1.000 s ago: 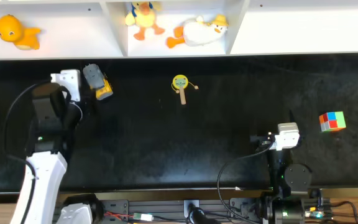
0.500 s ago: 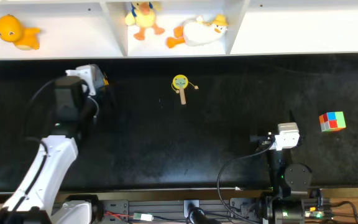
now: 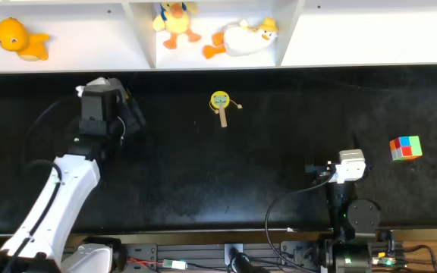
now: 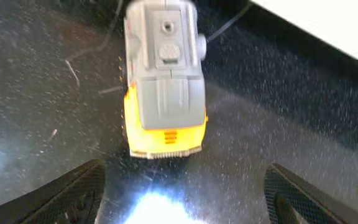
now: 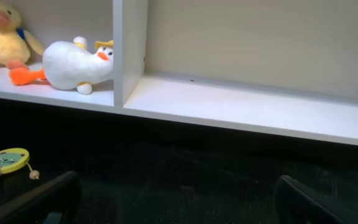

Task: Store Toys

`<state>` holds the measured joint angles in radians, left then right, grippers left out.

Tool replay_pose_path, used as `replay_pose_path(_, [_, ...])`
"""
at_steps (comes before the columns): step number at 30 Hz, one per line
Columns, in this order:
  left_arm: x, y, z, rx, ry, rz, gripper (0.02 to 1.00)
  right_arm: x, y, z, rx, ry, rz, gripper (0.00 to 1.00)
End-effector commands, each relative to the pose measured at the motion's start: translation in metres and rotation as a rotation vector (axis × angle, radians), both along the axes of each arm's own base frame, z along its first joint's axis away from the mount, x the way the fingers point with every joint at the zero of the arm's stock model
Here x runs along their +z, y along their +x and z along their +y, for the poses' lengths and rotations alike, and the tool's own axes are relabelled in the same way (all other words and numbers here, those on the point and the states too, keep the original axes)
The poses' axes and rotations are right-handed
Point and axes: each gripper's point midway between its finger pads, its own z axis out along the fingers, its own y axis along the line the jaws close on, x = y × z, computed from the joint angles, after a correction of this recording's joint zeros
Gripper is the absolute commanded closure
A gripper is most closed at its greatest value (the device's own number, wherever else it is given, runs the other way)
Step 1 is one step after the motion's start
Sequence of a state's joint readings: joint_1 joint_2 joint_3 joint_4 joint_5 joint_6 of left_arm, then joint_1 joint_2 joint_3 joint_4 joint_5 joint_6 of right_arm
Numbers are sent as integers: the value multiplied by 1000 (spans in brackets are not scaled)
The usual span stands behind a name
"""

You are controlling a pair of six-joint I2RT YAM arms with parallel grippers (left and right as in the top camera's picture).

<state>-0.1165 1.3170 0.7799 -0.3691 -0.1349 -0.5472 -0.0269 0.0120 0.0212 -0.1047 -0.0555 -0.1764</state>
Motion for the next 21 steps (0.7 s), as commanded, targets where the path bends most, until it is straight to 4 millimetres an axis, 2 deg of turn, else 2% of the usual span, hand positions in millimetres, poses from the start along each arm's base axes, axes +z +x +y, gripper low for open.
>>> replay_pose_path(1, [7, 8, 10, 103, 2, -23, 180, 1, 0, -1, -4, 0, -10, 7])
replay_pose_path(7, [-2, 14, 8, 102, 6, 9, 183, 1, 0, -1, -4, 0, -10, 5])
replay_pose_path(13, [-2, 24, 7, 99, 10, 13, 180, 1, 0, -1, -4, 0, -10, 5])
replay_pose_path(21, [-13, 26, 9, 105, 23, 45, 180, 1, 0, -1, -4, 0, -10, 7])
